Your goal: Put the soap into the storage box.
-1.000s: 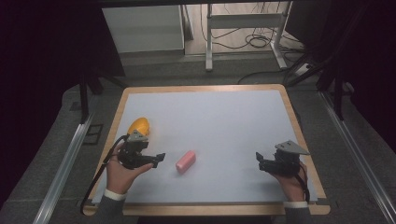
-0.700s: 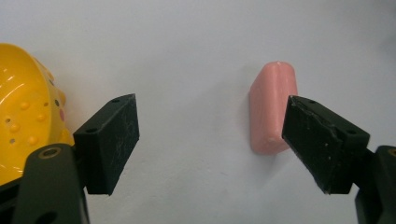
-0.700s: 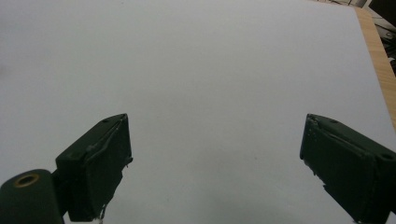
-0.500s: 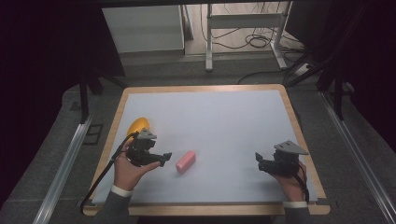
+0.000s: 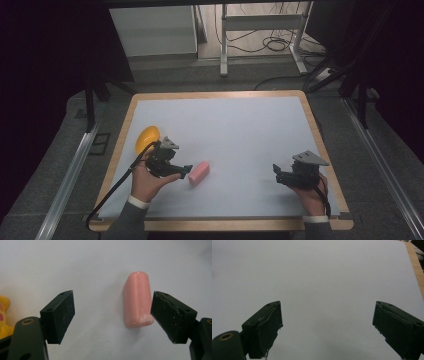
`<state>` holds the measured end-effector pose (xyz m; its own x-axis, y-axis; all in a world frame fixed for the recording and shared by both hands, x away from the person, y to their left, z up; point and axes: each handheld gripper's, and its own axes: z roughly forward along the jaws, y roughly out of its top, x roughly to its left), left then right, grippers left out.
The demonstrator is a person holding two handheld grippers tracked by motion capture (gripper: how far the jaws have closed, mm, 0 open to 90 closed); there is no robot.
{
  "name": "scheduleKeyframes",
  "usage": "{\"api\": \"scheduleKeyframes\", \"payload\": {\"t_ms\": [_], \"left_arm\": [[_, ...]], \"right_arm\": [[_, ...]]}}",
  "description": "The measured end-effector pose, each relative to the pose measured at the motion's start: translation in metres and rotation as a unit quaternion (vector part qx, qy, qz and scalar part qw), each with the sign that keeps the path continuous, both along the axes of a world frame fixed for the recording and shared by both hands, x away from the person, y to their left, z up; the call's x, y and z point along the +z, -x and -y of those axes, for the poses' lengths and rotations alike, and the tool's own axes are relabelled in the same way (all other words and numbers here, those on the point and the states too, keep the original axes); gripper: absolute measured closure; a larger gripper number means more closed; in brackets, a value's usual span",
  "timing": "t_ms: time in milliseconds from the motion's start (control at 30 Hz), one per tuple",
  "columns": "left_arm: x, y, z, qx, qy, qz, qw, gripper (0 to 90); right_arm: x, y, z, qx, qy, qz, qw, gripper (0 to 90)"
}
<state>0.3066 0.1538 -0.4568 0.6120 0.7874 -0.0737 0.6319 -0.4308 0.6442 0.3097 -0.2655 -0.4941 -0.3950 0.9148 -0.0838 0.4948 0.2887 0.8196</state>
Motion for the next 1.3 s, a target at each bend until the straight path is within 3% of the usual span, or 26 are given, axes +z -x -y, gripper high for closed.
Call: {"api": "scheduleKeyframes", "payload": {"t_ms": [167,300,433,567,867,1033,1167,1300], "left_arm": [[-0.001,-0.002,0.007,-0.007,0.003,-0.002,1.0,21.2],[-0.009,-0.003,0.015,-0.017,-0.008,-0.013,0.9997,21.2],[-0.011,-0.003,0.018,-0.019,-0.009,-0.02,0.9996,21.1],[-0.01,-0.003,0.026,-0.029,-0.023,-0.022,0.9991,20.8],[-0.022,-0.013,0.044,-0.039,-0.029,-0.042,0.9979,21.3],[-0.031,-0.017,0.055,-0.043,-0.051,-0.047,0.9967,22.5],[-0.038,-0.019,0.058,-0.037,-0.067,-0.05,0.9958,26.5],[-0.043,-0.017,0.059,-0.035,-0.067,-0.049,0.996,32.8]], "right_arm": [[-0.001,-0.001,0.0,0.0,0.002,-0.003,1.0,8.6],[-0.003,-0.001,0.0,0.0,0.004,-0.005,1.0,8.6],[-0.003,-0.001,-0.001,0.0,0.005,-0.006,1.0,8.6],[-0.004,-0.002,-0.001,-0.001,0.008,-0.008,0.9999,8.6],[-0.005,-0.002,-0.001,-0.001,0.01,-0.01,0.9999,8.6],[-0.005,-0.003,0.0,-0.003,0.01,-0.011,0.9999,8.6],[-0.006,-0.003,0.0,-0.003,0.011,-0.012,0.9999,8.6],[-0.006,-0.003,0.001,-0.004,0.013,-0.013,0.9998,8.6]]}}
